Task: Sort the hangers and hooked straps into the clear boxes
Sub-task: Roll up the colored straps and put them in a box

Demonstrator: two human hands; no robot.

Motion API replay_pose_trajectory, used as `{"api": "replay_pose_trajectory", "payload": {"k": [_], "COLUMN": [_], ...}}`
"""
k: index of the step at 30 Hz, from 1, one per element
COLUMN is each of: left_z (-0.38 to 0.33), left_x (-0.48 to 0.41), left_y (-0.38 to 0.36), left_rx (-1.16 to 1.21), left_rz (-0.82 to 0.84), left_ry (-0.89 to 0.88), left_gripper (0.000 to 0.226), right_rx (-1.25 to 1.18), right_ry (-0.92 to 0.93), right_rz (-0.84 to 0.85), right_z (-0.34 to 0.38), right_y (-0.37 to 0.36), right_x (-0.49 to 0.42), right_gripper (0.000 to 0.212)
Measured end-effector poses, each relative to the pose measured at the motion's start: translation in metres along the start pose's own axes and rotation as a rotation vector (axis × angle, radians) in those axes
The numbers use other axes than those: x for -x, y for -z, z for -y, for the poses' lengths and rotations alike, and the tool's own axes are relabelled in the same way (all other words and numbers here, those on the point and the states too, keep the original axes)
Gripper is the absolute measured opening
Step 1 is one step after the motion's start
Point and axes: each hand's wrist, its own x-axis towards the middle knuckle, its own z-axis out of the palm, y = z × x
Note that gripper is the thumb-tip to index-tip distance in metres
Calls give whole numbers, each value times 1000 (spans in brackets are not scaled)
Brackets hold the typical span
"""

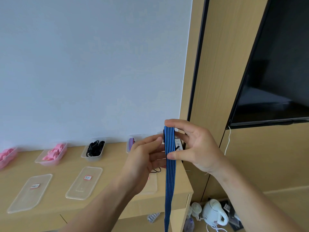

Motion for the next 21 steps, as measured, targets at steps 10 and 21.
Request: {"api": "replay_pose_trajectory", "payload": {"k": [10,21], "left_z": [2,4], "left_x": [2,5], "left_y": [-3,-5], "left_rx": [-96,-177], "left_rz": [-59,-17], "left_ry": [-71,-29], "left_gripper": [37,39], "right_rx": [141,159], "right_ry": [-131,-58], "right_rz": [-54,-46], "right_z": [2,7], "right_y": [0,9], "right_x": [-2,-13], "right_gripper": [51,32]}}
